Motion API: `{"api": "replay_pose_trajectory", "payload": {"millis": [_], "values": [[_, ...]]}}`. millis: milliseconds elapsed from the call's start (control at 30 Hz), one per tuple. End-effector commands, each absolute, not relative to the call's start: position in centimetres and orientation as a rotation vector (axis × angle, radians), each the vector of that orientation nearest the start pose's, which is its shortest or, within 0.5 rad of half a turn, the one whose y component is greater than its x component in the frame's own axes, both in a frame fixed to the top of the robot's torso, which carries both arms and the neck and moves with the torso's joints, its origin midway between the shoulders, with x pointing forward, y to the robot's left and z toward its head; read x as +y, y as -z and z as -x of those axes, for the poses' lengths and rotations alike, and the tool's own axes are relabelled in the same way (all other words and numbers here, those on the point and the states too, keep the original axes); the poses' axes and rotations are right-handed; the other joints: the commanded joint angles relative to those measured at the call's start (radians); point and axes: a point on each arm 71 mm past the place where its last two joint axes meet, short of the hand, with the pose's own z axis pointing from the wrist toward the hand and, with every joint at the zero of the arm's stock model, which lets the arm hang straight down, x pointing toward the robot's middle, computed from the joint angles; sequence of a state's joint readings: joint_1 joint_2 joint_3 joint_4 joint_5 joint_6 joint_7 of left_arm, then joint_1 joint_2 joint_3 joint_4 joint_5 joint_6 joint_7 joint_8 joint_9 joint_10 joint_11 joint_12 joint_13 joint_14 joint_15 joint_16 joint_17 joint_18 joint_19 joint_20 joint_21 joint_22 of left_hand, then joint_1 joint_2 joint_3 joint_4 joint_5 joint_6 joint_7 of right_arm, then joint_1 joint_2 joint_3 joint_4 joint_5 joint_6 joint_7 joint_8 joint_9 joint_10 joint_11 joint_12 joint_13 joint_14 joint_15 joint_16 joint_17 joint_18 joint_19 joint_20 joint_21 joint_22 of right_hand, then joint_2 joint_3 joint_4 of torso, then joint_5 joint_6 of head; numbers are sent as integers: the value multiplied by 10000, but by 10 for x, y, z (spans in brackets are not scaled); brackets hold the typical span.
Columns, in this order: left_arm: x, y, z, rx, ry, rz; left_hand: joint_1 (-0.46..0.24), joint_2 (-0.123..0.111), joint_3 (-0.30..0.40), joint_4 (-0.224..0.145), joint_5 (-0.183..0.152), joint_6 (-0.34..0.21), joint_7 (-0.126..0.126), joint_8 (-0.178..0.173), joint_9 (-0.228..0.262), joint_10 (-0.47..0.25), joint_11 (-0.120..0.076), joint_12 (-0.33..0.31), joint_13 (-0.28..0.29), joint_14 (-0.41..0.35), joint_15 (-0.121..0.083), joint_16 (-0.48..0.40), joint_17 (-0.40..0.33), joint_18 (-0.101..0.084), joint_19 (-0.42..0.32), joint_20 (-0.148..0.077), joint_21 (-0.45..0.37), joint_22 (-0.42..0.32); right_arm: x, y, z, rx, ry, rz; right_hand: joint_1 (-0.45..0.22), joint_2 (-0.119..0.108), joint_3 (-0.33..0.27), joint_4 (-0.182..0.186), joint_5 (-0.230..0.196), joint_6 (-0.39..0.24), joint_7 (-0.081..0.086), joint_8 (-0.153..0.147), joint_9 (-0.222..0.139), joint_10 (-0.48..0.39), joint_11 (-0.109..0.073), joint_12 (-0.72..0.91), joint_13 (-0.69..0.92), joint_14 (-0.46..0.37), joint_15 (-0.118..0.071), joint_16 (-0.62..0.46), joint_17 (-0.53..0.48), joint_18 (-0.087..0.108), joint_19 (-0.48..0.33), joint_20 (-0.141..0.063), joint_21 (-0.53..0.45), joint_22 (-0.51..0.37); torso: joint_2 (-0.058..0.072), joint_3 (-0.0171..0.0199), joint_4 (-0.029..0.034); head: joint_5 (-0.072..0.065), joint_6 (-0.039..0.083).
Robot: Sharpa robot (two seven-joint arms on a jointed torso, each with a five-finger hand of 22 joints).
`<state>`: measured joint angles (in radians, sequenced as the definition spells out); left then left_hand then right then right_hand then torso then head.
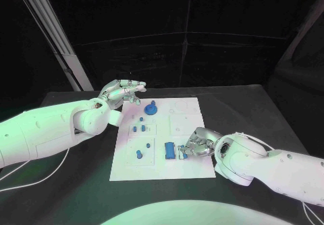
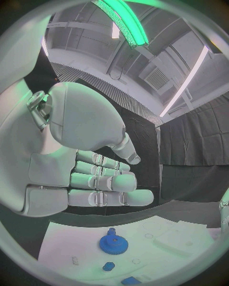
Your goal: Assemble the parts on the task board
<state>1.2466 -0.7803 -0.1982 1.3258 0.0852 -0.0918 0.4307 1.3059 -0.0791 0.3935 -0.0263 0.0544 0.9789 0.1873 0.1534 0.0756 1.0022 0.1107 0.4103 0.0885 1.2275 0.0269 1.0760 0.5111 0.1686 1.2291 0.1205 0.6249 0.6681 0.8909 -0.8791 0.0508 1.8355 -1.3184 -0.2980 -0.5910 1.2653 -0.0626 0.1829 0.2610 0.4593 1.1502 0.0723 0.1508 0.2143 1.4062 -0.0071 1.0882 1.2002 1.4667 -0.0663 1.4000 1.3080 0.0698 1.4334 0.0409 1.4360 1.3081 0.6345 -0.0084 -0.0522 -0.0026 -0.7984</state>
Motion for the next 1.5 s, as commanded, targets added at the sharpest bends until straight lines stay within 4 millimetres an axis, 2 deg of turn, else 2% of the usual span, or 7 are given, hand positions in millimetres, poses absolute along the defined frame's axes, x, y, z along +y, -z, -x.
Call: {"api": "replay_pose_trajectory", "payload": {"millis": [33,733,867,1000,1100,1267,1500], "values": [[230,218,-509,15230,15993,11516,20,52,-54,-8,63,-58,1,52,-11,-93,6,38,7,-65,-31,-8,-8,139,-33,13,-63,-9,-155,269,-374,21285,-5817,-2776,-109,2,-18,66,-16,78,-22,58,13,45,-15,7,-9,581,-69,2,160,-132,-2,-13,28,296,-4,-3,4,1,-4],[230,218,-509,15265,16013,11522,27,55,-58,-15,62,-67,5,61,-11,-106,9,53,6,-72,-30,-6,-22,139,-31,13,-69,-15,-151,273,-378,21472,-5674,-2398,-570,-58,-357,241,-156,102,-11,44,102,25,-3,-82,-30,560,-66,-54,94,-113,-65,-24,-30,210,-7,-2,0,24,-26],[230,218,-509,15271,16024,11519,23,59,-61,-12,62,-69,7,66,-11,-110,11,59,5,-75,-28,-6,-31,139,-29,14,-71,-17,-150,273,-378,21468,-5672,-2363,-1029,-56,-785,280,-601,92,-4,18,154,20,10,-119,-28,545,-52,-104,35,-100,-103,-11,-69,154,-2,1,-7,29,-34],[230,218,-509,15279,16026,11520,23,59,-61,-12,62,-69,7,66,-11,-110,11,59,5,-75,-28,-6,-31,139,-29,14,-71,-17,-150,273,-378,21382,-5632,-2302,-1423,75,-1410,258,-1947,57,-18,-24,241,-7,11,-190,-26,535,-62,-157,-21,-83,-144,-8,-120,87,-8,1,-6,22,-30],[230,218,-509,15286,16020,11524,22,62,-61,-11,62,-70,7,70,-11,-113,12,63,5,-79,-28,-9,-41,139,-29,14,-73,-18,-150,273,-378,21355,-5639,-2255,-1587,150,-1756,279,-2571,46,-17,-39,296,-16,10,-217,-17,533,-53,-175,-38,-78,-153,-7,-136,72,-5,1,-6,19,-33],[230,219,-509,15299,16021,11528,22,62,-61,-11,62,-70,7,70,-11,-113,12,63,5,-79,-28,-9,-41,139,-29,14,-73,-18,-150,272,-377,21342,-5695,-2191,-1709,224,-2056,294,-2792,42,-17,-48,349,-14,11,-228,0,538,-53,-177,-34,-79,-148,-5,-137,78,-4,4,-9,11,-31],[230,219,-509,15308,16012,11536,17,60,-67,-9,61,-76,10,72,-11,-120,14,67,4,-81,-26,-8,-46,138,-28,15,-76,-20,-151,270,-375,21317,-5736,-2164,-1725,375,-2201,290,-2631,103,-41,-16,404,4,-8,-209,28,545,-64,-162,-11,-83,-134,-12,-127,99,-11,7,-7,20,-15]]}}
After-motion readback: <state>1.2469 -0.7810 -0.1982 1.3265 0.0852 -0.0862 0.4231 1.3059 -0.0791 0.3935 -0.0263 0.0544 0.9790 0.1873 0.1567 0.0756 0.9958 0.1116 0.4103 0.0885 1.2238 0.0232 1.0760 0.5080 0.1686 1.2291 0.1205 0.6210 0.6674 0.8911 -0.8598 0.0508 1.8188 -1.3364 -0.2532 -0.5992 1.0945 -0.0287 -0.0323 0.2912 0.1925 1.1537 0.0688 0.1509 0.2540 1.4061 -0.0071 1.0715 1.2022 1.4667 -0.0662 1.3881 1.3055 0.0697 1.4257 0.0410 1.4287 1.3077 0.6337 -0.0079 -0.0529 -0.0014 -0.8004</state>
